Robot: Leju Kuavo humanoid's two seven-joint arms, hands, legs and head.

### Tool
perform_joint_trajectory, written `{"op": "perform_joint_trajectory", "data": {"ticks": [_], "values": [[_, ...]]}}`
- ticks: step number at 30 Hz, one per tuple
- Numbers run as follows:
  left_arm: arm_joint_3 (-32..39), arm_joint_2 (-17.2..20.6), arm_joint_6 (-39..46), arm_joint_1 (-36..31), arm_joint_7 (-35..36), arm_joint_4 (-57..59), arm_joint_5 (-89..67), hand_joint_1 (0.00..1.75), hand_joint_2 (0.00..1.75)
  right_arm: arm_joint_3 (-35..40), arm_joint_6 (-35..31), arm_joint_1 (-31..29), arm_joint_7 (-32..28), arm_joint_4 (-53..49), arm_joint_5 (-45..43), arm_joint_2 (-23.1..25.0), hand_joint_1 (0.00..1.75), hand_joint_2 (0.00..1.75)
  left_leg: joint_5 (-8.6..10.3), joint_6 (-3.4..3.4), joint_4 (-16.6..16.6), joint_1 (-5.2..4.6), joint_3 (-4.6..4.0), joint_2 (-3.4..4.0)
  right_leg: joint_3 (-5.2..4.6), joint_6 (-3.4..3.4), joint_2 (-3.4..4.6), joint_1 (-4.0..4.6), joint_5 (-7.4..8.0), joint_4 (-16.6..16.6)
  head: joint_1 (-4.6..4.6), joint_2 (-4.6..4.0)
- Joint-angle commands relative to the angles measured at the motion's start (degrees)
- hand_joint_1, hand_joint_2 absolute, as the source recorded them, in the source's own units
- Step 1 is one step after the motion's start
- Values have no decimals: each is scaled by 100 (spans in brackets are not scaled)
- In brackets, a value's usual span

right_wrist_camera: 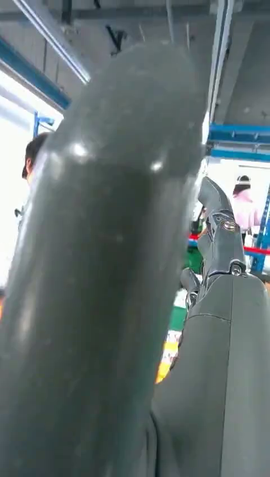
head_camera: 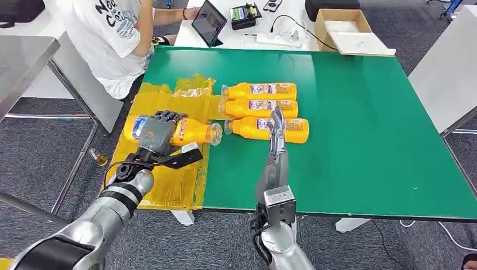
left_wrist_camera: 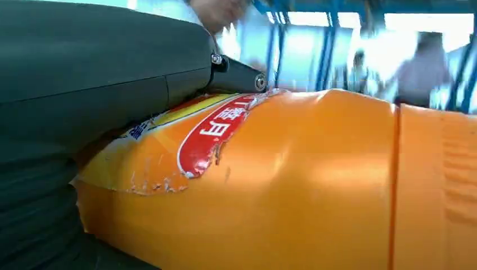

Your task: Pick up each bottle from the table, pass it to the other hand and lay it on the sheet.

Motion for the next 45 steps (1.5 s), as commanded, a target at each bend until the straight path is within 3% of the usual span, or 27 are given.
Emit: {"op": "perform_joint_trajectory", "data": {"ticks": [1,3,4,5,6,18,19,20,21,25,26,30,31,32,34,36,45], "values": [[-609,370,-713,-769,35,1330,-145,175,175,118,-26,-102,-31,-210,-40,-276,0,0,-10,11,-2,2,26,8,27,-12,-5,7,-8,-4,-2,0],[-575,362,-1096,-788,25,1370,-114,175,175,99,-16,-92,-31,-226,-85,-264,0,0,-7,9,0,2,16,6,19,-9,-4,7,-6,-4,-2,0],[-556,372,-1262,-799,28,1380,-114,175,175,87,-8,-89,-31,-225,-104,-258,0,0,-16,19,-9,3,52,14,55,-20,-8,12,-13,-13,0,0],[-525,378,-1381,-805,22,1420,-80,175,175,79,-5,-87,-31,-221,-112,-257,0,0,-5,8,-1,2,10,6,13,-7,-2,5,-3,-4,-2,0],[-511,382,-1477,-817,2,1423,-68,175,175,73,4,-88,-31,-217,-124,-255,0,0,-8,11,-2,2,21,10,25,-10,-2,7,-5,-6,0,0],[-188,347,-2044,-733,-85,1481,259,175,175,57,148,-134,-31,22,-190,-206,0,0,-4,7,-3,1,11,4,15,-7,-2,3,-3,-5,0,0],[-94,336,-2117,-682,-97,1461,347,155,175,53,179,-141,-28,62,-194,-192,0,0,-14,18,-13,1,51,15,55,-19,-4,10,-11,-16,-2,0],[-67,329,-2161,-645,-94,1473,373,9,175,50,188,-143,-27,90,-193,-184,0,0,-8,12,-9,-1,29,15,30,-11,5,3,-4,-10,-2,0],[-14,316,-2298,-608,-112,1493,440,0,0,49,216,-152,-21,141,-191,-181,0,0,-11,14,-12,1,42,19,43,-14,6,7,-6,-15,0,0],[105,328,-2486,-539,-211,1486,585,0,0,31,264,-167,-20,237,-193,-164,0,0,-4,7,-6,0,15,7,19,-7,4,3,-1,-8,0,0],[105,328,-2486,-539,-211,1486,585,0,0,31,264,-167,-20,237,-193,-164,0,0,-12,16,-17,1,50,20,52,-17,5,8,-7,-19,-2,0],[283,349,-2981,-508,-417,1499,854,0,0,2,369,-206,-19,342,-229,-151,0,0,-7,9,-9,-1,28,15,32,-10,8,3,-3,-10,-2,0],[287,374,-3130,-503,-476,1505,888,0,0,0,393,-223,-22,393,-238,-144,0,0,-13,18,-23,-1,63,28,64,-21,10,8,-6,-23,-2,0],[298,393,-3272,-494,-550,1521,934,0,0,-1,423,-242,-28,438,-250,-142,0,0,-7,10,-12,-2,32,18,35,-11,10,3,-2,-12,-2,0],[293,410,-3307,-480,-579,1509,947,0,0,-9,442,-253,-30,471,-263,-138,0,0,-12,17,-25,-1,64,30,63,-20,13,7,-4,-25,-2,0],[293,410,-3307,-480,-579,1509,947,0,0,-9,442,-253,-30,471,-263,-138,0,0,-6,9,-11,-2,34,10,41,-9,5,1,-3,-10,-2,0],[293,410,-3307,-480,-579,1509,947,0,0,-9,442,-253,-30,471,-263,-138,0,0,-4,10,-13,-3,48,13,53,-12,7,1,-2,-10,-2,0]]}}
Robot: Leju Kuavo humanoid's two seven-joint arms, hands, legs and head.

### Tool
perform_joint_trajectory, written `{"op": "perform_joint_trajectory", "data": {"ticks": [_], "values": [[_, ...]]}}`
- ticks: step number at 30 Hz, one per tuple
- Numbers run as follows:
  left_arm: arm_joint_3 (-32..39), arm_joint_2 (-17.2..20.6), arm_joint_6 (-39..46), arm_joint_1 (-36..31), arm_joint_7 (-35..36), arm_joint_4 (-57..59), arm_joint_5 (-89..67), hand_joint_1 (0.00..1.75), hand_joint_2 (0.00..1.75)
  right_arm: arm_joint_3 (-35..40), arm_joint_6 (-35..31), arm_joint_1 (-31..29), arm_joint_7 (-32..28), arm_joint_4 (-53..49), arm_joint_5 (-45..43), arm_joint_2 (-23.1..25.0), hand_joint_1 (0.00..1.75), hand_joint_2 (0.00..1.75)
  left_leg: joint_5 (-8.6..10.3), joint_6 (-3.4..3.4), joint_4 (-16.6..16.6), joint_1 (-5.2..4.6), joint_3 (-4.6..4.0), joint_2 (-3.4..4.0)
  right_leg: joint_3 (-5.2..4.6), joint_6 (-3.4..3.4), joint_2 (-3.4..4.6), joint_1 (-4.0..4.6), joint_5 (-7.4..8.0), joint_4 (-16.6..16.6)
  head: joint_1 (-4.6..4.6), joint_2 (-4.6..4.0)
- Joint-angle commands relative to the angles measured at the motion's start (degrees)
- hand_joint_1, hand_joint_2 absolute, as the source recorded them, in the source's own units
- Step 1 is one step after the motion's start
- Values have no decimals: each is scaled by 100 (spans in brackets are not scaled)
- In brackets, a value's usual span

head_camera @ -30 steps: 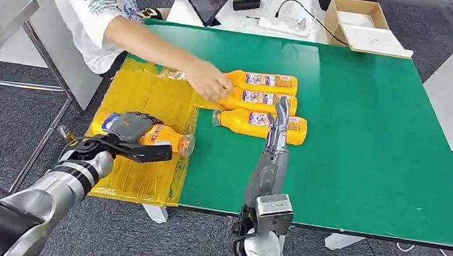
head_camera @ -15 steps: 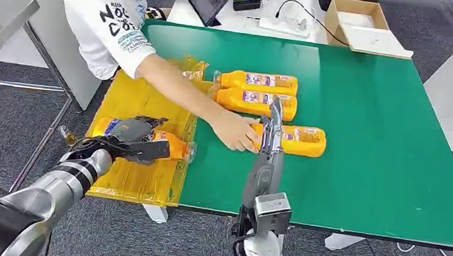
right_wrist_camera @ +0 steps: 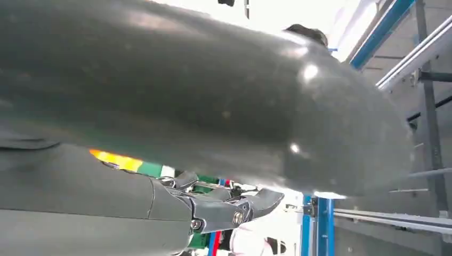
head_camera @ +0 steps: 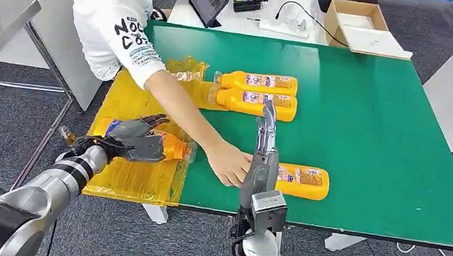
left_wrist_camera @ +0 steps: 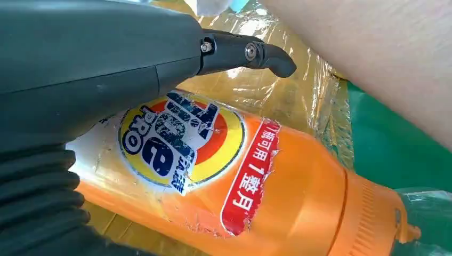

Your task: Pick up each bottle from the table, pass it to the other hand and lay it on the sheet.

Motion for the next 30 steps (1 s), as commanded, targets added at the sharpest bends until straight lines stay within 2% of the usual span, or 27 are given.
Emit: {"op": "perform_joint_trajectory", "data": {"ticks": [1,6,8,13,15,17,18,19,21,22,23,26,27,28,30], "values": [[123,27,-71,18,7,380,-19,0,0,7,12,-246,0,397,-21,-101,0,0,-4,8,-8,-2,21,20,15,-8,10,2,0,-7,0,0],[123,27,-71,18,7,380,-19,0,0,7,12,-246,0,397,-21,-101,0,0,-8,15,-18,-2,47,35,38,-16,15,6,-1,-19,0,0],[197,41,-404,1,-105,400,148,0,0,10,66,-298,0,466,-41,-89,0,0,-6,11,-12,-2,34,26,27,-11,11,3,-1,-12,0,0],[916,22,-1048,67,-599,335,1117,0,0,11,127,-391,12,669,-62,-43,0,0,-5,8,-10,-2,30,28,22,-9,16,2,2,-10,0,0],[1374,-114,-747,225,-959,63,1687,0,0,9,148,-370,15,719,-44,-68,0,0,-4,9,-12,-2,33,23,27,-9,12,2,1,-12,2,0],[2151,-509,130,376,-1313,-339,2577,0,0,76,44,-359,267,775,319,-193,0,0,-2,9,-13,-3,31,19,26,-8,8,1,1,-13,-2,0],[2536,-725,671,458,-1494,-632,3039,0,175,70,34,-344,446,820,464,-244,0,175,-2,14,-17,-4,38,13,37,-10,-3,2,-1,-19,2,0],[2648,-889,1425,554,-1702,-1024,3212,0,175,57,-16,-350,603,868,693,-323,0,175,-3,18,-20,-1,45,11,46,-13,-9,6,-2,-26,2,0],[2555,-895,1415,602,-1571,-1226,3256,0,175,4,1,-354,596,900,700,-331,0,175,1,9,-2,3,13,-14,16,-5,-25,7,-5,-11,2,0],[2470,-1130,2855,1333,-1771,-2666,3825,0,175,85,-287,-468,1220,1012,1410,-502,0,175,-3,12,-4,3,22,-4,23,-8,-19,9,-6,-13,-2,0],[2041,-1041,4087,1657,-1771,-3915,4348,0,175,28,-315,-574,1562,1111,1756,-675,0,175,-5,16,-7,-1,29,-4,28,-9,-22,5,-10,-14,2,0],[1673,-1188,4198,2385,-1771,-4901,4770,0,175,-87,-37,-930,2180,1449,2547,-1245,0,175,0,11,-7,-2,6,0,14,-2,-6,2,1,-16,0,0],[1615,-1235,4076,2510,-1771,-4925,4889,0,175,-143,95,-962,2306,1446,2723,-1368,0,175,-12,15,-5,-2,23,34,19,-3,19,4,2,-20,-13,0],[1622,-1346,3522,2608,-1771,-4731,5230,0,175,-211,369,-992,2638,1469,3038,-1591,0,175,-20,22,-11,-9,41,31,36,0,10,-1,-3,-26,-9,0],[1576,-1447,3326,2795,-1771,-4746,5276,0,175,-326,649,-993,2858,1442,3204,-1860,0,175,-13,21,-14,-13,37,6,41,1,-13,-6,-6,-29,-2,0]]}}
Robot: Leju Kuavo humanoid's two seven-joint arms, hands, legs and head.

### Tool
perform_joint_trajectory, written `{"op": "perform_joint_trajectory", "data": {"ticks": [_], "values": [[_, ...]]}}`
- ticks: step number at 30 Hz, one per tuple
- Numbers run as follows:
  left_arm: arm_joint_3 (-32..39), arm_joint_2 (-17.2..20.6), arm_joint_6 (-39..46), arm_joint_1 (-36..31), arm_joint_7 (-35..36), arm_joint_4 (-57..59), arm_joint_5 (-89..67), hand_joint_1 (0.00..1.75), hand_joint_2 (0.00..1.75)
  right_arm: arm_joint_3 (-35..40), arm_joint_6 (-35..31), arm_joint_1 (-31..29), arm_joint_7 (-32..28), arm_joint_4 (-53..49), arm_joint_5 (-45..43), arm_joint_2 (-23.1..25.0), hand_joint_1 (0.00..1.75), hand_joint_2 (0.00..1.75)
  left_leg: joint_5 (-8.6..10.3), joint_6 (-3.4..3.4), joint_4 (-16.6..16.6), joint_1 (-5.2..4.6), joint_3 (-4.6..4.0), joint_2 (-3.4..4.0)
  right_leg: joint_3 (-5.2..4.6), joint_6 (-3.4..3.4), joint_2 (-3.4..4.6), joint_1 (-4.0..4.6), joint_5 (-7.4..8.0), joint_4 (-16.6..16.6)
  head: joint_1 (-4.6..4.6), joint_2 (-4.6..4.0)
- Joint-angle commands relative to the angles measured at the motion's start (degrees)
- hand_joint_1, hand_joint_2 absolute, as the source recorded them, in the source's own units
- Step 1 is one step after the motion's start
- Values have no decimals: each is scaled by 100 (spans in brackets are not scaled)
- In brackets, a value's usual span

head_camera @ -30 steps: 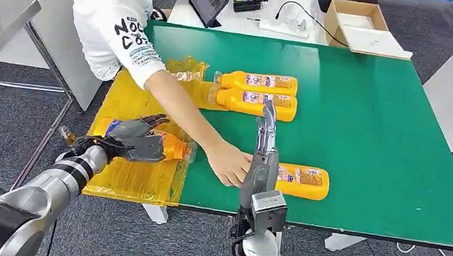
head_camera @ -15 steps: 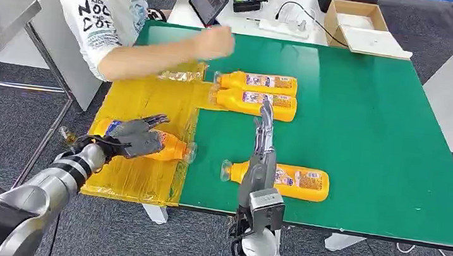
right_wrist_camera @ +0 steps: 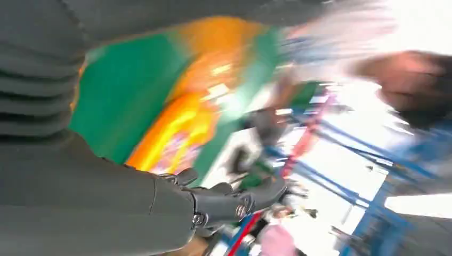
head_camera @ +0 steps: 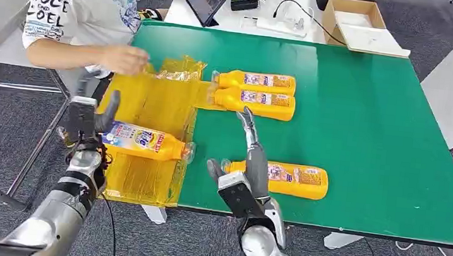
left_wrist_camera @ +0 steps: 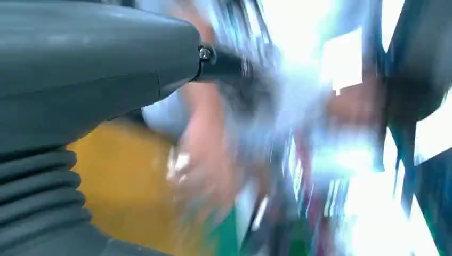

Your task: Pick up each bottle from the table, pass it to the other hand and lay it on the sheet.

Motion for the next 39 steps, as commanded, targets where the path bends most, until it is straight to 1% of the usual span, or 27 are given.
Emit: {"op": "perform_joint_trajectory", "data": {"ticks": [1,2,3,4,5,7,10,11,12,14,16,17,18,19,21,22,23,24,25,26,28,29,35,36,37,38,39], "values": [[-335,-630,-808,1459,-184,-1944,703,0,175,-364,898,-581,1004,748,1065,-1526,0,175,-4,16,-11,-7,27,-17,37,-4,-23,-2,-7,-20,-6,0],[-367,-641,-905,1555,-184,-1973,720,0,175,-395,1060,-548,1132,723,1145,-1657,0,175,-5,19,-11,-9,33,-22,46,-5,-32,-2,-10,-22,-9,0],[-389,-648,-974,1613,-184,-2023,747,0,175,-431,1118,-518,1153,723,1167,-1751,0,175,-2,16,-8,-14,18,-29,32,0,-34,-11,-9,-17,-4,0],[-412,-651,-1019,1699,-184,-2092,726,0,175,-444,1381,-502,1261,718,1182,-1874,0,175,-9,29,-18,-14,51,-27,70,-8,-44,-6,-14,-34,-2,0],[-433,-643,-1064,1727,-184,-2110,709,0,175,-427,1520,-506,1288,757,1216,-1967,0,175,-4,14,-4,-13,6,-24,23,0,-28,-10,-6,-13,-4,0],[-496,-606,-1077,1778,-184,-2220,567,0,175,-361,1878,-559,1328,911,1200,-2176,0,175,-15,25,-9,-17,30,-8,46,-7,-24,-10,-10,-20,-4,0],[-532,-598,-1086,1757,-184,-2192,434,0,175,-288,2073,-661,1300,1120,1171,-2366,0,175,-7,14,-3,-16,6,-18,18,-1,-27,-13,-5,-10,-6,0],[-536,-599,-1094,1761,-184,-2193,438,0,175,-283,2103,-675,1299,1139,1166,-2388,0,175,-9,19,-6,-18,18,-19,31,-7,-34,-12,-9,-12,-6,0],[-580,-578,-1065,1751,-184,-2142,360,0,175,-228,2189,-735,1287,1159,1155,-2456,0,175,-8,17,-3,-16,8,-19,21,-3,-29,-12,-6,-10,-4,0],[-561,-588,-1102,1745,-184,-2061,409,0,175,-221,2298,-769,1276,1160,1082,-2484,0,175,-13,23,-5,-16,25,-2,34,-8,-18,-10,-7,-14,-6,0],[-572,-582,-1151,1716,-184,-1923,401,0,175,-105,2559,-826,1280,1201,998,-2583,0,175,-12,23,-6,-18,23,4,30,-6,-11,-12,-4,-13,-4,0],[-602,-568,-1150,1705,-184,-1886,365,0,175,-40,2663,-856,1279,1241,955,-2634,0,175,-8,19,-4,-18,10,-8,20,-1,-17,-13,-3,-9,-6,0],[-606,-565,-1176,1699,-184,-1842,378,0,175,-1,2743,-872,1252,1292,910,-2664,0,175,-9,22,-6,-17,20,-4,29,-4,-17,-11,-4,-13,-4,0],[-618,-555,-1171,1678,-184,-1780,373,0,175,41,2818,-897,1235,1354,856,-2693,0,175,-6,19,-6,-18,10,-8,19,-1,-18,-14,-3,-11,-4,0],[-628,-548,-1188,1631,-184,-1677,372,0,175,137,2897,-949,1225,1498,797,-2733,0,175,-10,23,-11,-16,30,0,39,-8,-18,-9,-5,-18,-9,0],[-627,-551,-1199,1619,-184,-1629,370,0,175,178,2936,-978,1229,1562,779,-2748,0,175,-7,22,-8,-17,20,-8,31,-4,-21,-12,-5,-14,-4,0],[-633,-552,-1205,1608,-184,-1600,367,0,175,225,2940,-1017,1230,1628,777,-2766,0,175,-9,26,-11,-17,29,-5,40,-8,-22,-10,-6,-18,-4,0],[-635,-555,-1221,1593,-184,-1542,365,0,175,238,2964,-1057,1240,1697,740,-2764,0,175,-6,22,-7,-17,15,-7,26,-2,-17,-13,-3,-13,-6,0],[-635,-558,-1211,1594,-184,-1531,363,0,175,247,2971,-1081,1240,1738,725,-2762,0,175,-9,25,-12,-17,28,2,38,-7,-13,-10,-3,-19,-6,0],[-639,-561,-1240,1567,-184,-1448,372,0,175,279,3010,-1167,1253,1867,678,-2751,0,175,-6,21,-6,-17,15,-4,25,-2,-16,-12,-3,-12,-6,0],[-656,-564,-1249,1547,-184,-1385,387,0,175,338,3048,-1307,1250,2106,616,-2728,0,175,-7,25,-13,-15,34,0,45,-9,-19,-8,-4,-21,-9,0],[-666,-563,-1262,1533,-184,-1355,397,0,175,370,3112,-1372,1238,2213,574,-2719,0,175,-2,21,-7,-17,14,-8,24,-2,-20,-12,-1,-13,-4,0],[-705,-573,-1308,1449,-184,-1195,444,0,175,594,3285,-1699,1145,2751,480,-2656,0,175,-10,30,-21,-16,53,15,59,-16,-11,-6,-2,-29,-6,0],[-717,-576,-1323,1429,-184,-1152,452,0,175,655,3318,-1759,1123,2843,463,-2637,0,175,-5,23,-11,-15,26,4,33,-4,-12,-9,2,-18,-6,0],[-713,-581,-1329,1413,-184,-1118,468,0,175,697,3326,-1796,1115,2903,460,-2616,0,175,-7,25,-13,-15,35,7,41,-7,-12,-7,1,-20,-6,0],[-719,-587,-1347,1397,-184,-1080,483,0,175,749,3321,-1842,1106,2986,455,-2558,0,175,-2,20,-7,-14,16,1,23,0,-13,-10,4,-14,-6,0],[-722,-592,-1347,1396,-184,-1078,484,0,175,759,3317,-1848,1112,2989,461,-2537,0,175,-6,24,-12,-14,34,8,40,-6,-11,-7,2,-20,-6,0]]}}
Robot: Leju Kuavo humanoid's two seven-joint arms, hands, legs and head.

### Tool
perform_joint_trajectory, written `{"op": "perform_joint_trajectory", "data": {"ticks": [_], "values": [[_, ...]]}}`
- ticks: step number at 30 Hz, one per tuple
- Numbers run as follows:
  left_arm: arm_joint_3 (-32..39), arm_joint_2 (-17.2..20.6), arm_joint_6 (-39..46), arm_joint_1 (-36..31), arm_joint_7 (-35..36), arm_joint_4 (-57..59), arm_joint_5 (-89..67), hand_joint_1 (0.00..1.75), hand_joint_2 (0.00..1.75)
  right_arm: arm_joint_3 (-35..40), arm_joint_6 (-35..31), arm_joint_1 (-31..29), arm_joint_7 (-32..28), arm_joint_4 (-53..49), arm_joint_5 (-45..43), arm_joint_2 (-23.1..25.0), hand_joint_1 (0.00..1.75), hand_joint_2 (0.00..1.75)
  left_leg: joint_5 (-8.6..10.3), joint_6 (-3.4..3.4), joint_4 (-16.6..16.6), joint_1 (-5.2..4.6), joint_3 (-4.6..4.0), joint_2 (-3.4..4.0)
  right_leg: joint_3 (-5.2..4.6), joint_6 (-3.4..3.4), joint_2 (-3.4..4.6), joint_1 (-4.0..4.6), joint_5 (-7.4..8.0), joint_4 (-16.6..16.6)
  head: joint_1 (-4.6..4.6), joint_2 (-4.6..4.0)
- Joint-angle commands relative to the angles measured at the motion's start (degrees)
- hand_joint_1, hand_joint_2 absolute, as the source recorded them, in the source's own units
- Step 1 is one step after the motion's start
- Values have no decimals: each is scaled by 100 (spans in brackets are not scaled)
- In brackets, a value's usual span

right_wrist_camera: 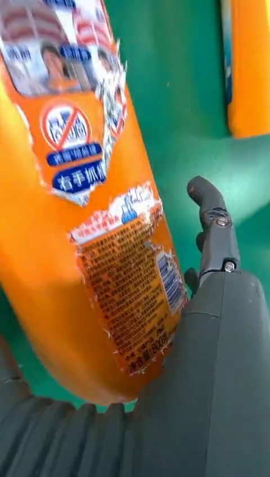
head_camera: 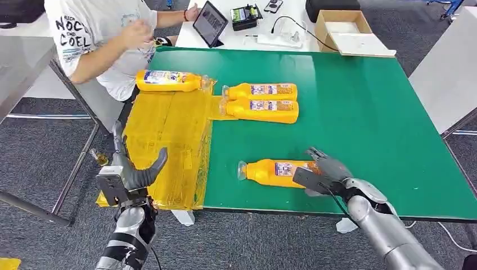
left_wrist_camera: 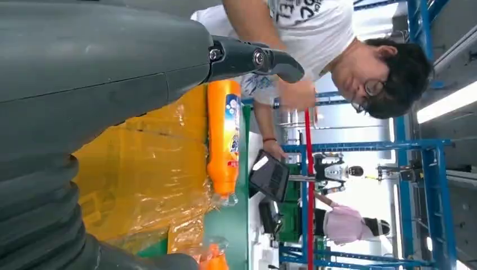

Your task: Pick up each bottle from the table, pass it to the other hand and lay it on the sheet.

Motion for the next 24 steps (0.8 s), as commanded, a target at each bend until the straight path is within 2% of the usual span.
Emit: {"op": "perform_joint_trajectory", "data": {"ticks": [1,9,10,11,13,14,15,16,17,19,24], "values": [[-116,29,-77,-277,-182,617,83,0,175,612,116,-541,-82,1131,-63,226,0,175,-5,6,-6,1,23,17,20,-10,7,4,-1,-7,0,0],[-122,20,-94,-291,-182,649,97,0,175,654,105,-565,-84,1205,-60,297,0,175,-2,5,-6,1,22,10,17,-9,4,4,0,-6,0,0],[-122,20,-94,-291,-182,649,97,0,175,654,105,-565,-84,1205,-60,297,0,175,-6,13,-21,1,55,23,49,-24,4,10,-1,-22,2,0],[-129,20,-99,-301,-182,666,106,0,175,674,38,-593,-155,1302,-90,334,0,175,-3,8,-10,1,31,12,26,-13,3,6,0,-11,0,0],[-145,11,-114,-322,-182,712,126,0,175,767,-126,-620,-260,1454,-125,445,2,175,-5,8,-10,2,35,15,29,-14,5,7,-1,-11,0,0],[-158,6,-122,-328,-182,726,127,0,175,792,-192,-595,-307,1474,-155,493,30,175,-5,6,-8,2,33,14,27,-12,6,7,-1,-9,2,0],[-176,4,-132,-337,-182,741,138,0,175,840,-257,-578,-395,1475,-204,507,75,175,-5,8,-13,3,40,15,34,-14,5,8,-1,-14,0,0],[-188,0,-149,-346,-182,753,151,0,175,851,-292,-555,-465,1449,-248,500,136,175,-5,7,-12,3,40,14,34,-14,5,8,-1,-14,2,0],[-198,0,-146,-349,-182,755,155,0,175,868,-320,-535,-492,1422,-273,489,157,175,-6,9,-15,3,46,17,40,-18,4,10,-2,-16,0,0],[-203,-2,-150,-351,-182,766,168,0,175,864,-375,-483,-538,1349,-313,481,175,175,-4,5,-7,3,29,11,23,-11,4,7,-1,-9,0,0],[-228,-10,-204,-401,-182,860,181,0,175,814,-393,-346,-649,1229,-441,428,175,175,-3,7,-9,4,36,3,32,-12,-6,8,-3,-12,0,0]]}}
